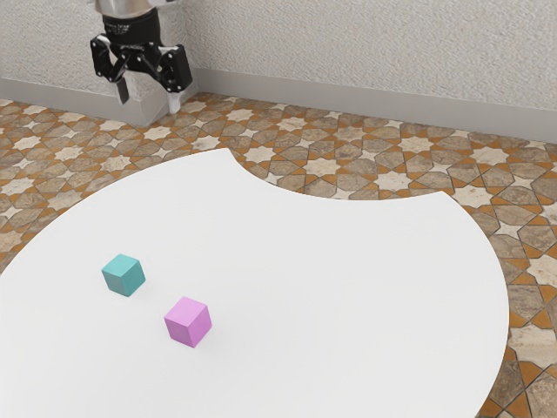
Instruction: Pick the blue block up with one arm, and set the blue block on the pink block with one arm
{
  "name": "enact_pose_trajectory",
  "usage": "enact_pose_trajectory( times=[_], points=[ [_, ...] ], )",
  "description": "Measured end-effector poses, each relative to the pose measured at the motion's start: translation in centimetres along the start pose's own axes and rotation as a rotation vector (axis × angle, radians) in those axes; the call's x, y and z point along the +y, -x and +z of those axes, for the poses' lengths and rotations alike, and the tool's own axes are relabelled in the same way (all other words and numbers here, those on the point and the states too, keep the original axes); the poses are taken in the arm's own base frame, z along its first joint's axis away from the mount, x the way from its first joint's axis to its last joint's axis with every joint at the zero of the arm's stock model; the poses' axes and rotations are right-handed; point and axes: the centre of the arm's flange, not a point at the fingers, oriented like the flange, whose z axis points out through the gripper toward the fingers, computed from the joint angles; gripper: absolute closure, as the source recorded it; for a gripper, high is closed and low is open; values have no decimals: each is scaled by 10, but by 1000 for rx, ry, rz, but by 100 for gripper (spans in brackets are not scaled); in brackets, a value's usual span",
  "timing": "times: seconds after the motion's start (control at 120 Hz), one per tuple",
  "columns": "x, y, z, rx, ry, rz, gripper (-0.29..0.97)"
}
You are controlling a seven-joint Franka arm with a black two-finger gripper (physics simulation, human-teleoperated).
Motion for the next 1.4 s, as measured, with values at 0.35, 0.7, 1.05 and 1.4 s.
enact_pose_trajectory(
  times=[0.35, 0.7, 1.05, 1.4],
  points=[
    [-2, -1, -1, 11, 8, -58, 0],
    [-43, 4, 202, -149, -58, -155, 0],
    [-132, -42, 308, -74, 31, -268, 0],
    [-197, -40, 370, -73, 61, -291, 0]
  ],
)
